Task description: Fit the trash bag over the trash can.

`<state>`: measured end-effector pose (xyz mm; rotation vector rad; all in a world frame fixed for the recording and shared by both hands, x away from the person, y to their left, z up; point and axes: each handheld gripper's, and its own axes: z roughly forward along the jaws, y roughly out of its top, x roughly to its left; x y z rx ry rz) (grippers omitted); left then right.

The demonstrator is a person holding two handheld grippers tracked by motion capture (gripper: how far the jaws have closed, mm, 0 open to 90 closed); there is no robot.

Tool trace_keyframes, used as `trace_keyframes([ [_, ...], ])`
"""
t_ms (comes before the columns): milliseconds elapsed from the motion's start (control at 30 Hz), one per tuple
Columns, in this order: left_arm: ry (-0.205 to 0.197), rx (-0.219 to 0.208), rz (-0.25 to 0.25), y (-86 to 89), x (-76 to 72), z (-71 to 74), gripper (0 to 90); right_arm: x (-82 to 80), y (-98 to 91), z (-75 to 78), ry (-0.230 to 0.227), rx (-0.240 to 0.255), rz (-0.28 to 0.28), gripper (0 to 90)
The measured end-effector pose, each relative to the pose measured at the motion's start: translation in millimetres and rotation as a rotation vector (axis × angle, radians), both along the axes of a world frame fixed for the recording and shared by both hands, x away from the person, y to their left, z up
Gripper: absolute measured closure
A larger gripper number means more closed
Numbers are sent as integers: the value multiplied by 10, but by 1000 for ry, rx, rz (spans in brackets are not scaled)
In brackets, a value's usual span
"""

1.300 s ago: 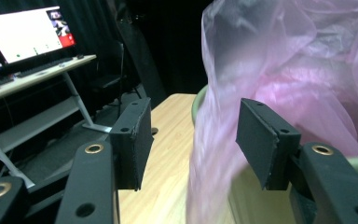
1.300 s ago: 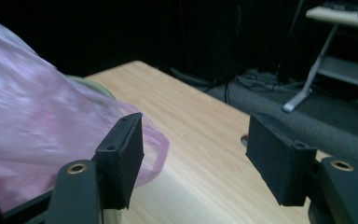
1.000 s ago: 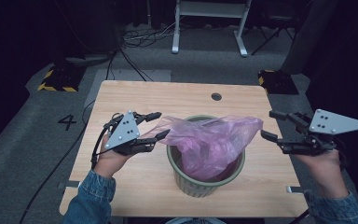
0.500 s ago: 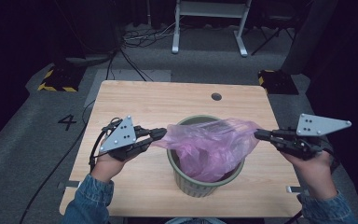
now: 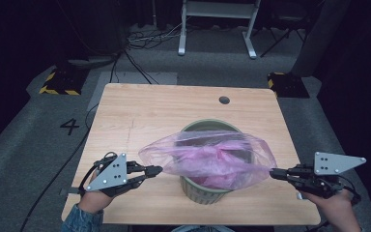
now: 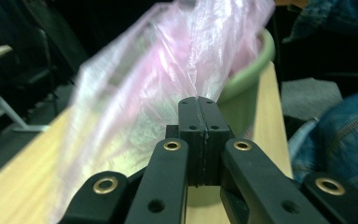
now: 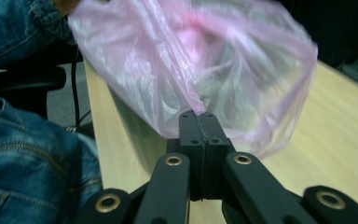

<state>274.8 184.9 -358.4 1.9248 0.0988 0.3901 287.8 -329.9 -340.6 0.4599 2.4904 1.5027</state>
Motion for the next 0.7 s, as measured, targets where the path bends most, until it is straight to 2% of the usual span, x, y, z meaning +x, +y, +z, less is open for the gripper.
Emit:
trace_keyframes([
  [100,20,24,-24,-16,-7,-98,897,0,-30,-136,41,-2,5,900],
  [200,20,84,-28,-62,-16,-212,898,7,-33,-278,82,-9,12,900],
  [267,36,111,-35,-90,-3,-286,898,22,-19,-374,104,-28,11,900],
  [367,64,96,-45,-89,34,-370,898,64,8,-520,145,-44,12,900],
  [533,86,66,-65,-61,63,-399,898,90,59,-596,169,-59,35,900],
  [633,75,45,-109,-49,9,-327,899,105,54,-615,186,-98,33,900],
  [700,63,46,-138,-53,-31,-293,899,124,31,-640,201,-110,32,900],
])
